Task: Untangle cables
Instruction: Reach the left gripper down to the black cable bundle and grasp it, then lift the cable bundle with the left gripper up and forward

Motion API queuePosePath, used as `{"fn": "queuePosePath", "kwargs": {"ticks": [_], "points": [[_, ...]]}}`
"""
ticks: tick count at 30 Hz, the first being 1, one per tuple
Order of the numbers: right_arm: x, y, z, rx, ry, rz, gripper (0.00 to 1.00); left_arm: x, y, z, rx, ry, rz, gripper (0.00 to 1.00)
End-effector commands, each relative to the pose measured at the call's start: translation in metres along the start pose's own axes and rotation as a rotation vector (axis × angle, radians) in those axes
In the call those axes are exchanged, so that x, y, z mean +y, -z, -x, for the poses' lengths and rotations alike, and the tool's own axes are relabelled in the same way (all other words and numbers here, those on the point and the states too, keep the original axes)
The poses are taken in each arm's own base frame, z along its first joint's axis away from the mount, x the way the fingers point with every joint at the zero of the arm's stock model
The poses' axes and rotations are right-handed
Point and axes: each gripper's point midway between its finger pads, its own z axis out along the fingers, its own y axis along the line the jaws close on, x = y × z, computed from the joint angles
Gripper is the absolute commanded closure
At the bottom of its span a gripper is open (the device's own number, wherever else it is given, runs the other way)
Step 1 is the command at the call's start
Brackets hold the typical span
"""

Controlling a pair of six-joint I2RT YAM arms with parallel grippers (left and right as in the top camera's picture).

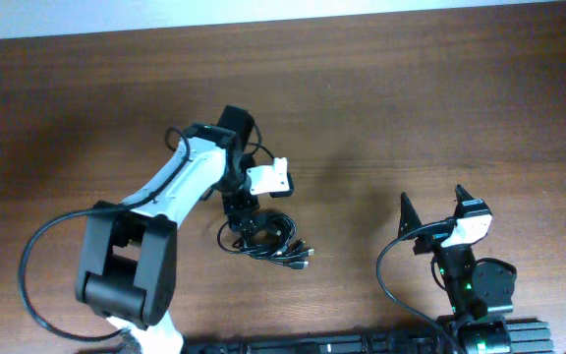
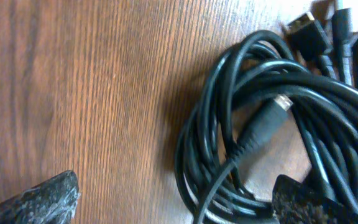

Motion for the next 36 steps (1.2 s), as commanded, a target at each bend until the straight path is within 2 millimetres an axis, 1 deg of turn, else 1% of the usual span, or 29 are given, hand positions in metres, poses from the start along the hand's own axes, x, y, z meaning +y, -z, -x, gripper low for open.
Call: {"fn": "queuePosePath", "kwargs": {"ticks": [1, 5, 6, 7, 8, 9, 10, 13, 15, 18, 21, 22, 23, 25, 26, 27, 29, 30, 31, 32, 33, 34, 35, 36], "points": [[-0.002, 0.000, -0.002, 0.001, -0.004, -0.008, 0.01, -0.008, -0.019, -0.004, 0.087, -0.051, -0.021, 0.01], [-0.002, 0.000, -0.002, 0.001, -0.004, -0.008, 0.01, -0.019, -0.042, 0.001, 0.129, -0.088, -0.076, 0.02], [-0.002, 0.000, -0.002, 0.001, -0.004, -0.008, 0.01, -0.020, -0.045, 0.002, 0.131, -0.093, -0.079, 0.05], [-0.002, 0.000, -0.002, 0.002, -0.004, -0.009, 0.01, -0.019, -0.048, 0.004, 0.131, -0.099, -0.076, 0.12], [-0.002, 0.000, -0.002, 0.001, -0.004, -0.008, 0.01, -0.018, -0.048, 0.005, 0.127, -0.102, -0.070, 0.30], [-0.002, 0.000, -0.002, 0.001, -0.004, -0.008, 0.01, -0.016, -0.048, 0.007, 0.120, -0.105, -0.060, 0.67], [-0.002, 0.000, -0.002, 0.001, -0.004, -0.008, 0.01, -0.014, -0.049, 0.008, 0.114, -0.108, -0.052, 1.00], [-0.002, 0.000, -0.002, 0.002, -0.004, -0.009, 0.01, -0.008, -0.049, 0.013, 0.100, -0.110, -0.030, 1.00], [-0.002, 0.000, -0.002, 0.001, -0.004, -0.008, 0.01, -0.002, -0.044, 0.018, 0.088, -0.111, -0.011, 1.00], [-0.002, 0.000, -0.002, 0.001, -0.004, -0.008, 0.01, 0.019, -0.027, 0.039, 0.042, -0.076, 0.060, 1.00], [-0.002, 0.000, -0.002, 0.001, -0.004, -0.008, 0.01, 0.052, 0.010, 0.075, -0.049, -0.008, 0.177, 1.00], [-0.002, 0.000, -0.002, 0.002, -0.004, -0.009, 0.01, 0.063, 0.025, 0.089, -0.086, 0.001, 0.222, 1.00], [-0.002, 0.000, -0.002, 0.001, -0.004, -0.008, 0.01, 0.076, 0.045, 0.105, -0.132, 0.006, 0.277, 1.00], [-0.002, 0.000, -0.002, 0.002, -0.004, -0.009, 0.01, 0.101, 0.085, 0.130, -0.216, 0.046, 0.395, 1.00], [-0.002, 0.000, -0.002, 0.002, -0.004, -0.009, 0.01, 0.110, 0.104, 0.141, -0.261, 0.080, 0.439, 1.00], [-0.002, 0.000, -0.002, 0.001, -0.004, -0.008, 0.01, 0.115, 0.117, 0.148, -0.294, 0.101, 0.464, 1.00], [-0.002, 0.000, -0.002, 0.002, -0.004, -0.009, 0.01, 0.123, 0.141, 0.159, -0.360, 0.159, 0.502, 1.00], [-0.002, 0.000, -0.002, 0.001, -0.004, -0.008, 0.01, 0.124, 0.149, 0.163, -0.382, 0.185, 0.510, 1.00], [-0.002, 0.000, -0.002, 0.001, -0.004, -0.008, 0.01, 0.126, 0.160, 0.167, -0.418, 0.242, 0.516, 1.00], [-0.002, 0.000, -0.002, 0.001, -0.004, -0.008, 0.01, 0.127, 0.171, 0.170, -0.472, 0.344, 0.505, 1.00], [-0.002, 0.000, -0.002, 0.001, -0.004, -0.008, 0.01, 0.125, 0.182, 0.177, -0.557, 0.467, 0.451, 1.00], [-0.002, 0.000, -0.002, 0.001, -0.004, -0.008, 0.01, 0.121, 0.191, 0.183, -0.628, 0.551, 0.389, 1.00], [-0.002, 0.000, -0.002, 0.001, -0.004, -0.008, 0.01, 0.115, 0.201, 0.193, -0.719, 0.623, 0.290, 1.00], [-0.002, 0.000, -0.002, 0.001, -0.004, -0.008, 0.01, 0.105, 0.209, 0.204, -0.783, 0.622, 0.192, 1.00]]}}
